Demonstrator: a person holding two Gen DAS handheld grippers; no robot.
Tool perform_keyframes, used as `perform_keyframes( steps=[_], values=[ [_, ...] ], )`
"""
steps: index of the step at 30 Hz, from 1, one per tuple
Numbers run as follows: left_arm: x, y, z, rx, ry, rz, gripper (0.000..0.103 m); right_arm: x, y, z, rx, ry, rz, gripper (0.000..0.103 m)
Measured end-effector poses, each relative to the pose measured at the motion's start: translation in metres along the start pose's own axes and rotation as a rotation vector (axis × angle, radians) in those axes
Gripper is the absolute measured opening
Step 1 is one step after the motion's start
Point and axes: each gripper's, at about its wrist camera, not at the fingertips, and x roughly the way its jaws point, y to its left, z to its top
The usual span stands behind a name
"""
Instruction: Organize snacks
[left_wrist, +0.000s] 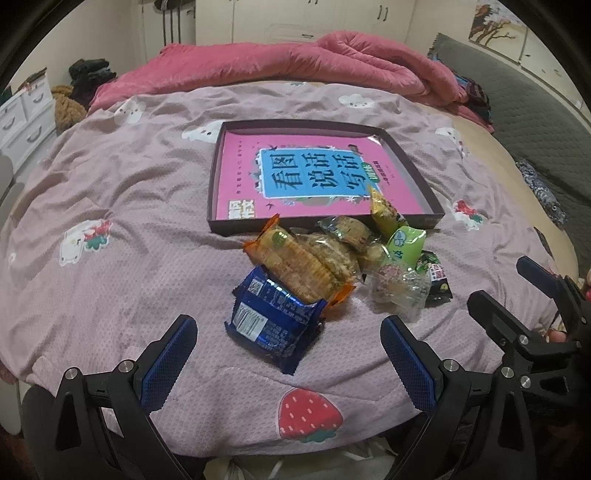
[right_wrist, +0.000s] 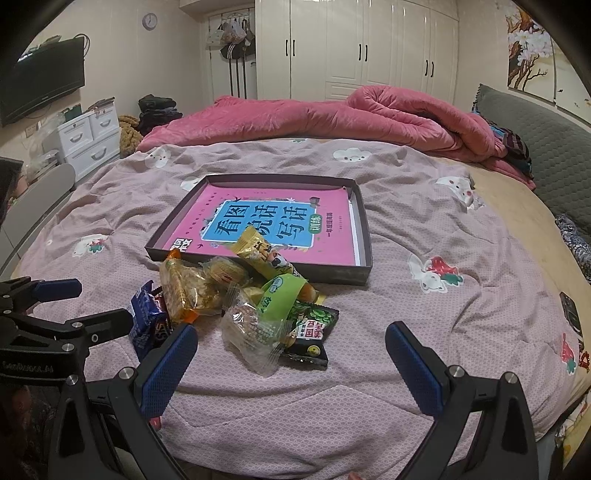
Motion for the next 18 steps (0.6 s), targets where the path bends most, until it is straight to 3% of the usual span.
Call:
perform_keyframes(
  steps=[10,18],
  values=[
    [0.009,0.021,-0.003,-0.066,0.048,-0.006,0.099,0.005,0.0,-0.001,-0.007,0.004,0.011,0.103],
    [0.022,0.044,-0.005,-0.19,0.105,-0.048,0.099,0.012,0.003,-0.002,-0.029,0.018,0.019,0.103]
  ],
)
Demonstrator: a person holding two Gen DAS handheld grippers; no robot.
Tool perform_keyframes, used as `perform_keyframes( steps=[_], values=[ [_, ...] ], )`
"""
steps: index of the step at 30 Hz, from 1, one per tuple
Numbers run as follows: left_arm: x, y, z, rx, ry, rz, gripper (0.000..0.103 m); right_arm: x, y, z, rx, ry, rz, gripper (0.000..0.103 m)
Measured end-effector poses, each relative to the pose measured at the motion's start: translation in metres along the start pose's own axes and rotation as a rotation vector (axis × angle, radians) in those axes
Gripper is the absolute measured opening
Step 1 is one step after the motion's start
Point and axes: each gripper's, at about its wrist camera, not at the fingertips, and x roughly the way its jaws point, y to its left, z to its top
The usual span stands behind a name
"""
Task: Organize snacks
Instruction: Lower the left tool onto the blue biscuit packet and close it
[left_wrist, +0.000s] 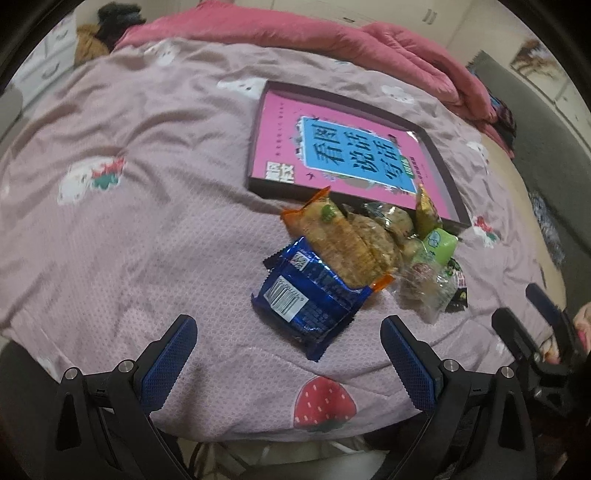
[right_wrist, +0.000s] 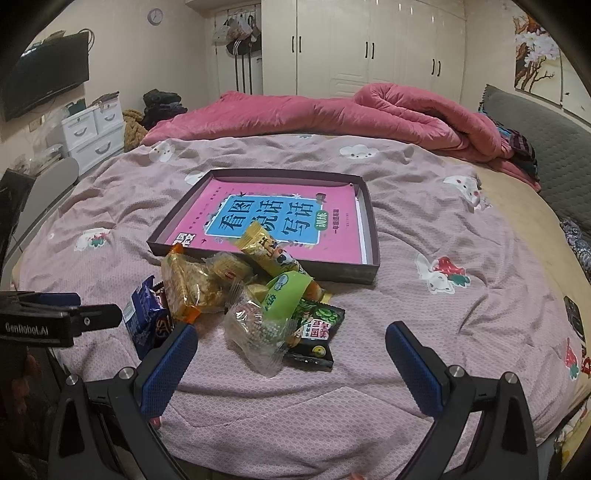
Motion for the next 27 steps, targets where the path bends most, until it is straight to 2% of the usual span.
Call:
perform_keyframes(
  steps=[9,17,25,27],
  values=[
    [0.015,0.003,0.006,-0.039,0.031,-0.017,0.099,0.017,0.009,-0.001,-0.055,0.036,0.014,0.103],
    [0.03,-0.001,0.006,-0.015,0.063,-0.029,0.099,0.046,0.017,-0.001,-0.129,0.074,0.007,0.103],
    [0.037,0.001,0.009,-0.033,0.052,-0.03,0.099,0.071,0.047,-0.007,-0.339,0.058,-0.03,0.102],
    [0.04,0.002,0.01,-0.027,0.05,-0.035,0.099,0.073,0.052,-0.008,-0.381,0.039,-0.044,0.096]
  ],
)
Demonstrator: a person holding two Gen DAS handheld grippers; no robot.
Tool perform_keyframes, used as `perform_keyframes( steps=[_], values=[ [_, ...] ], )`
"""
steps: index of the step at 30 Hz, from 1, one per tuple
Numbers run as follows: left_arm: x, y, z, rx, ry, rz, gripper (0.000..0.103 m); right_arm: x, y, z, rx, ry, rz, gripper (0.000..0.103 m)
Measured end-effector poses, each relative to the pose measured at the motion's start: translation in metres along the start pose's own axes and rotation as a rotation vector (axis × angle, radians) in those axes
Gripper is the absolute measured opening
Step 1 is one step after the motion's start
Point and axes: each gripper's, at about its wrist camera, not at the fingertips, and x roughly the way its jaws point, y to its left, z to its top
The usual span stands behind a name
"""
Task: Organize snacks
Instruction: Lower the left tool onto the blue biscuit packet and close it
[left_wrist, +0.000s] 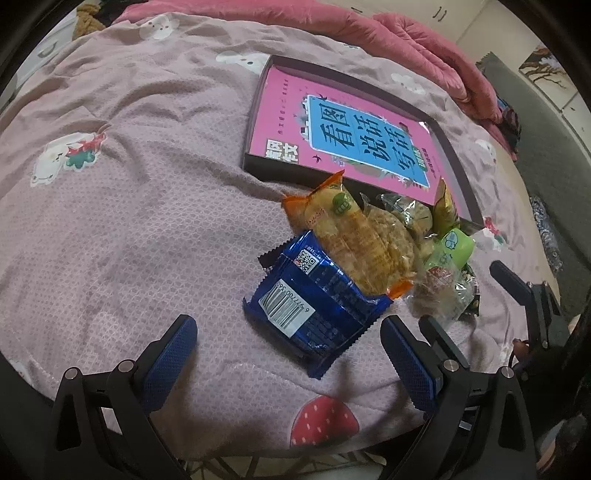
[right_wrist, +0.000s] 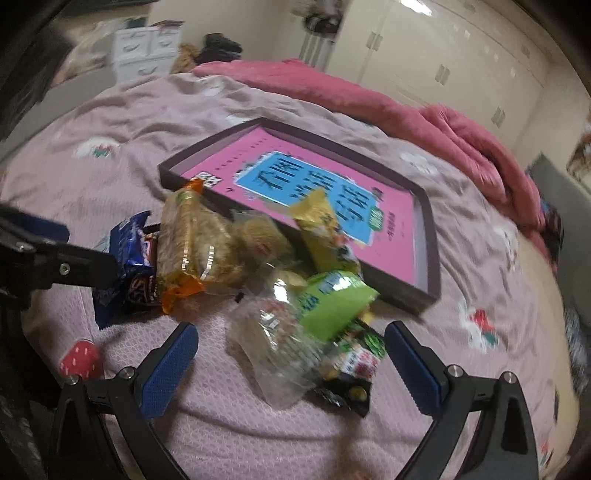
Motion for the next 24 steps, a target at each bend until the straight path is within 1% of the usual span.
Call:
perform_keyframes(
  steps=[2,6,8,9,14,17,20,23,24],
  values=[
    [0.005,0.0,0.001,0.011,0.005,-0.008,0.099,0.002,0.002,0.0,-0.023,-0.002,-0.005,0.091],
    [0.014,-0.002,0.002,0.05,0.025,-0.008,0.099,0.008,0.002,-0.001,-0.025,0.012,0.0,0.072],
    [0.017,-0.003,0.002,0.066,0.03,-0.003,0.099,0.009,0.0,-0.002,-0.018,0.01,0.02,0.068],
    [0.019,-0.004,0.002,0.07,0.034,-0.001,0.099,0.009,0.0,-0.003,-0.018,0.01,0.026,0.063],
    [0.024,-0.007,0.004,0.082,0.039,-0.014,0.099,0.01,0.001,-0.003,-0.023,0.003,0.063,0.057],
    [0.029,-0.007,0.006,0.071,0.051,-0.043,0.099,0.008,-0.003,-0.004,-0.003,-0.003,0.083,0.056],
    [0.03,-0.003,0.006,0.06,0.051,-0.055,0.099,0.007,-0.007,-0.005,0.021,-0.008,0.095,0.056],
    [0.03,-0.004,0.008,0.068,0.047,-0.054,0.093,0.005,-0.012,-0.006,0.048,-0.01,0.102,0.055],
    [0.029,-0.003,0.007,0.07,0.045,-0.054,0.088,0.005,-0.013,-0.005,0.055,-0.013,0.103,0.055]
  ],
)
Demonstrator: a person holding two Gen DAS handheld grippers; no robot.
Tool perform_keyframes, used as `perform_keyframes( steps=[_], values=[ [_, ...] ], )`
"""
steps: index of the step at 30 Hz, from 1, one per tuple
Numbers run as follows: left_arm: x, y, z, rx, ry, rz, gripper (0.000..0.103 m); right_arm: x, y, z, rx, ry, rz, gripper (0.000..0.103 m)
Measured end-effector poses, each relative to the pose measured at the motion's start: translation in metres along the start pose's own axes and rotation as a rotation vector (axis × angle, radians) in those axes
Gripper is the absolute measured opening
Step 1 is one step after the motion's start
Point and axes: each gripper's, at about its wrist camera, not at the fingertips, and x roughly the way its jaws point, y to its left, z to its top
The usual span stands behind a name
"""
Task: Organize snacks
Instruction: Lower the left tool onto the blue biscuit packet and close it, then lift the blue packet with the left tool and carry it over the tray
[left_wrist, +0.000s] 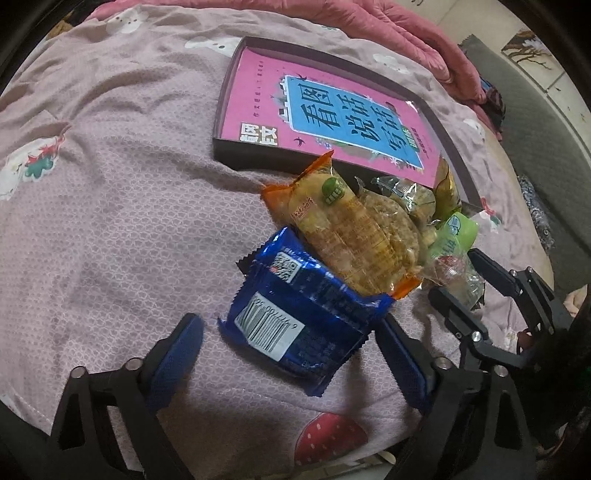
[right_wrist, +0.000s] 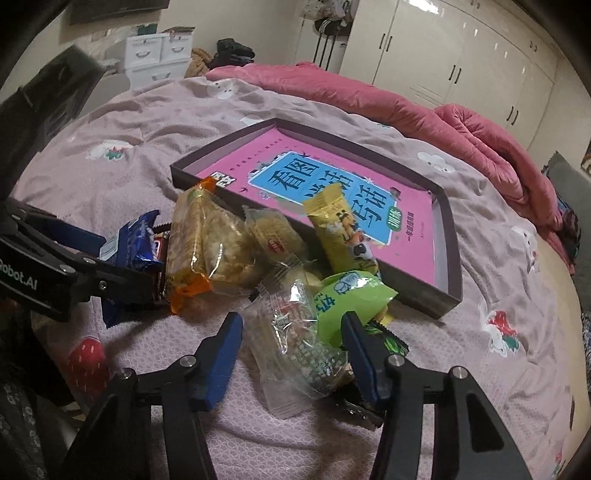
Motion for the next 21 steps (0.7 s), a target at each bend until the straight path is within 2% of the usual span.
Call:
perform_keyframes(
  steps=[1,7,21],
  values=[
    [0.0,0.0,0.0,0.004,0.001,0.0,0.083,-0.001,-0.001,0.0,0.008,-0.004,0.0,0.055],
    [-0.003,0.004,0.0,-0.005,-0.002,0.0,0.073,-0.005,-0.009,0.0,0.046,-0.015,0.009,0.055],
    [-0.028,-0.002,-0.004,0.04,-0.052,0.004,0.071,-0.025,-0.025,0.002,0.133,-0.094,0.015,0.055]
  ],
)
